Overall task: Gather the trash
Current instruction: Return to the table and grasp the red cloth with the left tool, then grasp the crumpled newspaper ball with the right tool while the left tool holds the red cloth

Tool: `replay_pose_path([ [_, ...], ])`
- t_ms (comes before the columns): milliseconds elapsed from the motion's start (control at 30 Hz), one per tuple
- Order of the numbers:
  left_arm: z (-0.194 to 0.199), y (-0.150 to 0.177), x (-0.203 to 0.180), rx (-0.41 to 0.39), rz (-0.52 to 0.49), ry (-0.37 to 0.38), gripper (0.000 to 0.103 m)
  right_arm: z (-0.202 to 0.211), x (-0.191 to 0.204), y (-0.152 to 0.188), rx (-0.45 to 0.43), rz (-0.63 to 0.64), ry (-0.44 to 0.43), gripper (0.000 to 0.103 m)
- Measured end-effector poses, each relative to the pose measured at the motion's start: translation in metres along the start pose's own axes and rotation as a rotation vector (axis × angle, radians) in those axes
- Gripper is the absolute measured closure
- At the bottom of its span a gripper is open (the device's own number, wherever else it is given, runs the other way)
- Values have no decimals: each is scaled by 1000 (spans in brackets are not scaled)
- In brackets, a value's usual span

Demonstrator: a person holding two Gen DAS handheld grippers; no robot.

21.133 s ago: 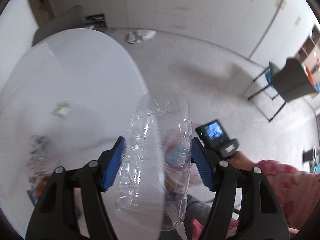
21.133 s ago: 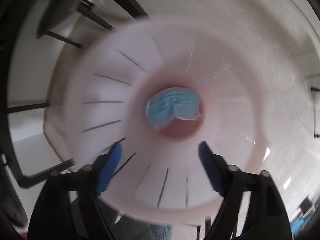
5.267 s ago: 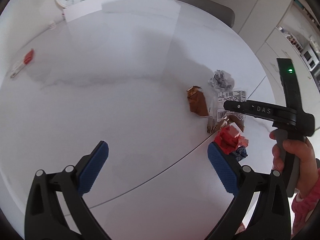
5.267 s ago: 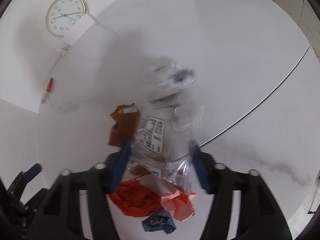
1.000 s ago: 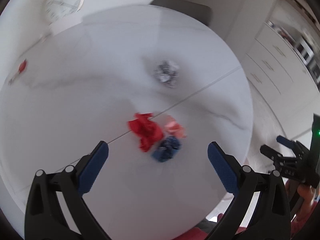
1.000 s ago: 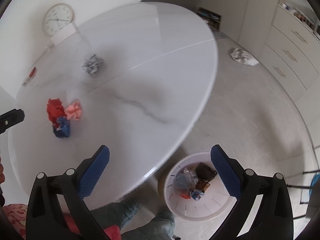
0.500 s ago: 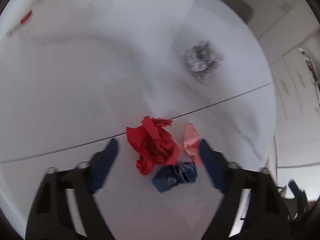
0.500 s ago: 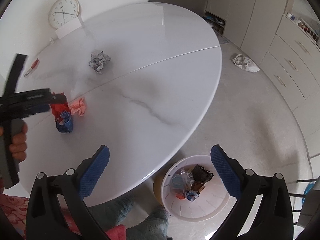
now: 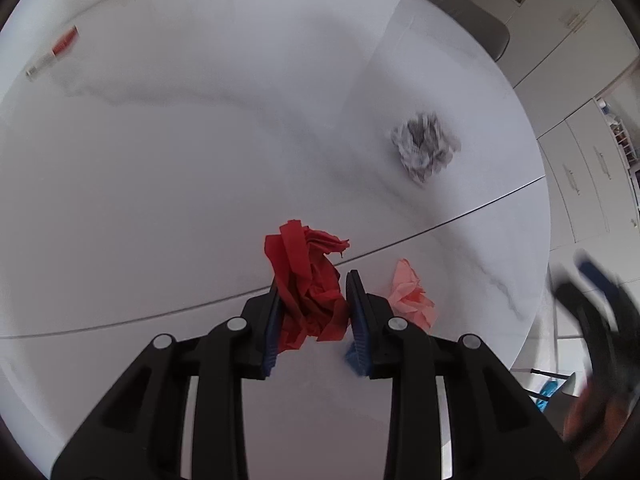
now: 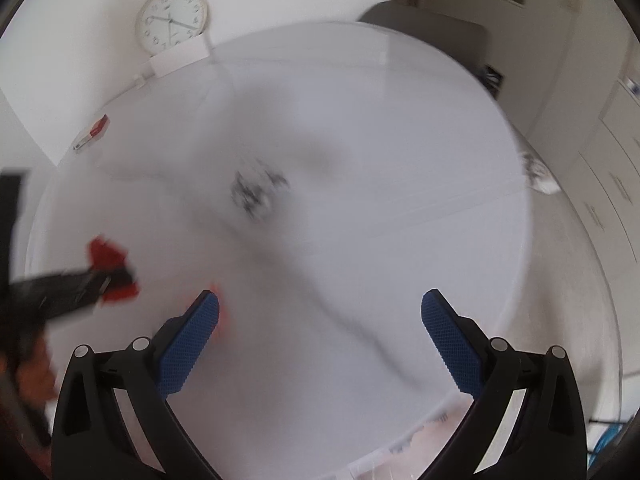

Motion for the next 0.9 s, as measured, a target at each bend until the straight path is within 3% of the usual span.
replay_pose_path([
  [167,32,-10,18,-54,-36,-11,73,-73,34,-33,55,-7,-49,3],
  [333,49,-15,36,-77,-66,-30,73,-133,52,-35,134,0,-12,3],
  [367,53,-15,41,-79,-70,-34,73,-137,53,-34,137,8,-3,8],
  [433,53,-16,43,-79,-73,-40,73,-141,55,-33,139,27,3,51],
  [467,54,-16,45,-77,-73,-39,73,-142,54,-31,150,26,11,51],
  [533,53,-18,48,-74,-72,-33,73,-135,53,-32,132,1,3,63],
  [667,54,-26,41,-86,-102,-8,73,-104,41,-35,78,-28,-1,63],
  [900,77,-18,-23,-113,-199,113,73,22,-9,-13,-66,-130,31,62],
])
Point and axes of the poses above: each gripper's, at about its wrist camera, not at the fingertips, and z roughly against the way its jaws point, x to its left, y to its underside, the point moved 7 cm from there along -z, roughly the way its jaws point, and after that the axes turned 14 degrees about -x, right-handed, at the moved point
